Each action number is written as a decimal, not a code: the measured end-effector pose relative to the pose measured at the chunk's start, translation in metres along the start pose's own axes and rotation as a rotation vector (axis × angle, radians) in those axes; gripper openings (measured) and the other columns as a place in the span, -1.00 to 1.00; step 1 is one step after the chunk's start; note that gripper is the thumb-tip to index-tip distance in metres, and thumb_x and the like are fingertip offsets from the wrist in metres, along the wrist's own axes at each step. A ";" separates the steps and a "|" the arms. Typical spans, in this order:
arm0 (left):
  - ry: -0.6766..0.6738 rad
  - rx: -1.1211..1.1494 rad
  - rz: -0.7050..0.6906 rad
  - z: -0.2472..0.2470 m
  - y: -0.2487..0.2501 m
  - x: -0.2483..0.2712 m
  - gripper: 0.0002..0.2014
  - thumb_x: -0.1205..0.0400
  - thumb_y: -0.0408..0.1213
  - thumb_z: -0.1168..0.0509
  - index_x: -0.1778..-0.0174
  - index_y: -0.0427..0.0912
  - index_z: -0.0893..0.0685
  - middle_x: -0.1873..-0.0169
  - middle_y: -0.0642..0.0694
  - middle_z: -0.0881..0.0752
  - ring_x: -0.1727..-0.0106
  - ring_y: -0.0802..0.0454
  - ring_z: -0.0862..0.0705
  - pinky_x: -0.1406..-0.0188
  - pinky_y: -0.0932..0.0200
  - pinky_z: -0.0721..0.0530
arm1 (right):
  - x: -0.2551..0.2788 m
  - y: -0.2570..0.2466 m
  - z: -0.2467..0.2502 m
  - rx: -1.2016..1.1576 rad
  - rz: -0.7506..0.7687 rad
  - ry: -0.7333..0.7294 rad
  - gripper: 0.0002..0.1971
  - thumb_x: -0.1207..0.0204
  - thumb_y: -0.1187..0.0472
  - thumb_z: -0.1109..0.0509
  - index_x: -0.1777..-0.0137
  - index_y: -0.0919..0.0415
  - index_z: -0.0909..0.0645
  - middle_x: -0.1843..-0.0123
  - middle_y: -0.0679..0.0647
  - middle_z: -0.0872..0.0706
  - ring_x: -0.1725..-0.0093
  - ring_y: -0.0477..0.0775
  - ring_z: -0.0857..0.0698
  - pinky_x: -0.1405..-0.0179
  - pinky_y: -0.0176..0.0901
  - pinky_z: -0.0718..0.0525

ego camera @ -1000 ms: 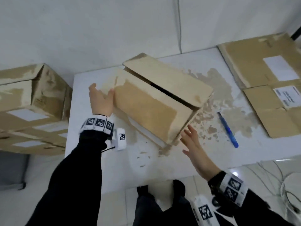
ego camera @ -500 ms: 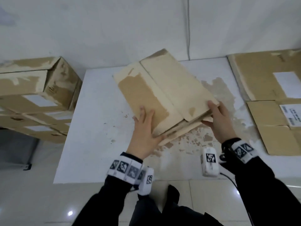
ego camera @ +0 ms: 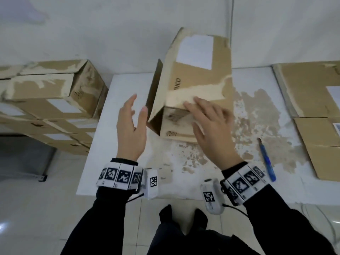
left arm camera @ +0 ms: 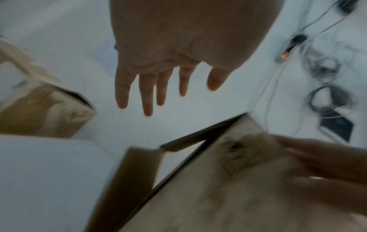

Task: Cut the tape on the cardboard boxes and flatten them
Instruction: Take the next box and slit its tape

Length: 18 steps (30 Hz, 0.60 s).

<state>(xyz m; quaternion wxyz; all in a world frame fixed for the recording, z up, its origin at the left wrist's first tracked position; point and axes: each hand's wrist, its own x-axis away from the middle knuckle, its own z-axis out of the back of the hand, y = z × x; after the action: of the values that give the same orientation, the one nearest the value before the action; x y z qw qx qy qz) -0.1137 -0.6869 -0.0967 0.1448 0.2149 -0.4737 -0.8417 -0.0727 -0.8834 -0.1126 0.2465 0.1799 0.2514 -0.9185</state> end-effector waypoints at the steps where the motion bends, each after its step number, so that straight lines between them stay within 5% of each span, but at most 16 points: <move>1: 0.006 0.009 -0.096 0.003 0.010 -0.002 -0.54 -0.71 0.03 -0.16 -0.54 0.08 -0.35 -0.48 0.09 -0.41 -0.50 0.11 -0.39 -0.39 0.26 -0.37 | -0.004 -0.007 -0.008 -0.006 0.069 -0.034 -0.49 -0.50 0.29 -0.36 -0.47 0.05 -0.49 -0.50 0.05 -0.50 -0.45 0.06 -0.42 -0.39 0.05 -0.24; 4: -0.169 -0.061 -0.011 -0.009 0.009 -0.022 -0.42 -0.64 0.12 -0.25 -0.59 0.18 -0.27 -0.61 -0.01 -0.24 -0.65 0.08 -0.10 -0.57 0.20 -0.13 | -0.008 -0.023 -0.021 -0.148 0.163 -0.018 -0.59 -0.51 0.29 -0.38 -0.37 0.17 -0.57 -0.48 0.16 -0.51 -0.51 0.14 -0.39 -0.50 -0.02 -0.21; 5: -0.223 -0.064 0.057 -0.012 0.004 -0.029 -0.40 -0.63 0.10 -0.27 -0.60 0.18 -0.28 -0.60 0.00 -0.27 -0.62 0.07 -0.17 -0.58 0.18 -0.19 | -0.005 -0.023 -0.019 -0.226 0.109 0.019 -0.61 -0.55 0.28 -0.35 -0.38 0.18 -0.55 -0.50 0.18 -0.46 -0.54 0.13 -0.36 -0.54 -0.04 -0.22; 8: -0.279 0.084 0.138 -0.011 -0.024 -0.036 -0.45 -0.68 0.03 -0.22 -0.61 0.23 -0.25 -0.49 0.20 -0.39 -0.40 0.24 -0.43 -0.27 0.53 -0.44 | 0.021 0.007 -0.007 -0.305 -0.147 0.164 -0.59 -0.64 0.23 -0.26 -0.47 0.24 -0.42 -0.52 0.19 -0.39 -0.54 0.09 -0.31 -0.57 -0.09 -0.23; 10: -0.227 0.202 0.198 -0.004 -0.038 -0.039 -0.51 -0.71 0.00 -0.19 -0.57 0.29 -0.29 -0.49 0.16 -0.41 -0.41 0.14 -0.48 -0.38 0.28 -0.51 | 0.051 0.056 -0.002 -0.283 -0.394 0.231 -0.60 -0.64 0.25 -0.27 -0.45 0.30 -0.40 -0.45 0.24 -0.43 -0.48 0.16 -0.39 -0.51 0.00 -0.34; 12: -0.157 0.320 0.302 0.008 -0.048 -0.043 -0.56 -0.73 -0.06 -0.17 -0.54 0.27 -0.33 -0.46 0.10 -0.45 -0.38 -0.08 -0.56 -0.35 -0.06 -0.58 | 0.086 0.114 -0.008 -0.164 -0.758 0.140 -0.58 -0.60 0.25 -0.32 -0.42 0.34 -0.39 -0.41 0.32 -0.42 -0.43 0.30 -0.39 -0.41 0.12 -0.41; 14: -0.095 0.434 0.398 0.021 -0.057 -0.045 -0.58 -0.76 -0.12 -0.11 -0.56 0.20 -0.31 -0.38 0.05 -0.49 -0.26 -0.21 -0.64 -0.14 0.00 -0.67 | 0.119 0.152 -0.016 0.018 -1.088 -0.036 -0.51 -0.54 0.20 -0.40 -0.37 0.44 -0.38 -0.36 0.45 -0.42 -0.39 0.45 -0.38 -0.28 0.24 -0.42; 16: -0.034 0.503 0.439 0.031 -0.065 -0.046 -0.59 -0.77 -0.12 -0.06 -0.57 0.15 -0.29 -0.34 0.02 -0.50 -0.12 -0.21 -0.69 -0.02 0.03 -0.69 | 0.139 0.166 -0.026 0.129 -1.215 -0.172 -0.54 -0.52 0.19 -0.43 -0.26 0.49 -0.41 -0.28 0.49 -0.46 -0.31 0.48 -0.43 -0.16 0.26 -0.47; 18: 0.018 0.573 0.513 0.036 -0.077 -0.041 -0.60 -0.78 -0.14 -0.04 -0.57 0.11 -0.30 -0.42 -0.10 -0.46 -0.08 -0.18 -0.70 -0.10 -0.08 -0.69 | 0.140 0.166 -0.033 0.143 -1.181 -0.219 -0.64 -0.56 0.23 -0.38 -0.17 0.52 -0.45 -0.20 0.50 -0.50 -0.23 0.48 -0.47 -0.04 0.25 -0.50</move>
<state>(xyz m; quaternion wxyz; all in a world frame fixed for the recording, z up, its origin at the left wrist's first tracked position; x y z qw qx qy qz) -0.0995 -0.6030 -0.1376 0.2892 0.1285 -0.7267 -0.6097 -0.0898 -1.0413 -0.2650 -0.2933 -0.0696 0.2196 -0.9278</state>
